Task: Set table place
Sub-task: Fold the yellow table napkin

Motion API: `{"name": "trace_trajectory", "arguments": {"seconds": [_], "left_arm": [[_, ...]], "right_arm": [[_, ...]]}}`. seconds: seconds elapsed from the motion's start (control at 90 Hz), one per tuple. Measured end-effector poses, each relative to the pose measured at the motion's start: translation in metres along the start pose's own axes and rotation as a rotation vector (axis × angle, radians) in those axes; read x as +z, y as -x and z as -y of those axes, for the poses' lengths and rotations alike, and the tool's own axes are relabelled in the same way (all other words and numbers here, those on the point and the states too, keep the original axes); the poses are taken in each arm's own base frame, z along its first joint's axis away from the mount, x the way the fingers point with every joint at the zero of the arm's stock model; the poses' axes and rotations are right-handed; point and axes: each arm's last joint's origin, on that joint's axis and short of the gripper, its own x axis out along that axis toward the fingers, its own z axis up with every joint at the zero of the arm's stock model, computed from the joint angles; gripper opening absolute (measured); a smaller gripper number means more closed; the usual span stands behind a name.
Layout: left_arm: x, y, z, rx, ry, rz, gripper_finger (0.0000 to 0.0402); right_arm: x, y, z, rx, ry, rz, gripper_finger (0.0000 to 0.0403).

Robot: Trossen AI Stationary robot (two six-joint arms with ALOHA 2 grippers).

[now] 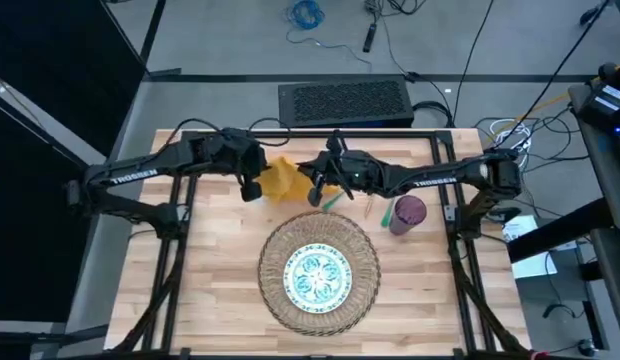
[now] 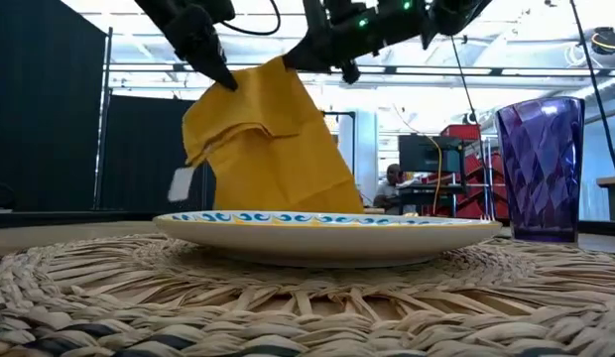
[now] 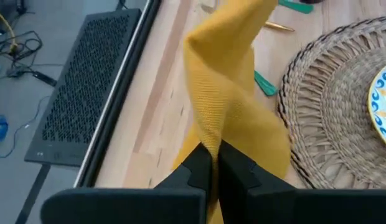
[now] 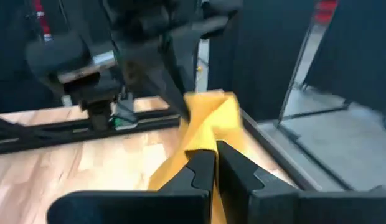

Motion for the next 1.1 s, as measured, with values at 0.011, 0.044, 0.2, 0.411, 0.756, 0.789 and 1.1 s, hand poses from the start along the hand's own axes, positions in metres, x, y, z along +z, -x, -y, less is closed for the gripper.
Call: {"name": "trace_trajectory", "arguments": {"seconds": [0.011,0.044,0.2,0.411,0.756,0.789,1.1], "left_arm": [[0.000,0.001,0.000,0.000,0.000,-0.001,0.0000],[-0.001,0.004,0.000,0.002,0.000,0.003,0.0000],[-0.007,0.015,0.001,-0.001,-0.006,-0.027,0.0000],[-0.018,0.018,0.004,0.001,-0.007,-0.110,0.0000],[-0.018,0.004,0.017,-0.035,-0.045,-0.080,0.0000],[-0.018,0.004,0.018,-0.038,-0.048,-0.073,0.0000],[-0.019,-0.012,0.034,-0.101,-0.080,-0.161,0.0000]], "right_arm": [[0.000,-0.002,0.000,0.005,-0.002,-0.003,0.0000],[-0.002,-0.008,0.000,0.018,-0.003,-0.016,0.0000],[0.006,-0.038,-0.005,0.075,0.031,-0.045,0.0000],[0.024,-0.058,-0.004,0.135,0.050,-0.065,0.0000],[0.013,-0.045,0.003,0.114,0.061,-0.299,0.0000],[0.013,-0.042,0.004,0.103,0.064,-0.314,0.0000],[0.022,-0.021,-0.006,0.053,0.098,-0.393,0.0000]]}}
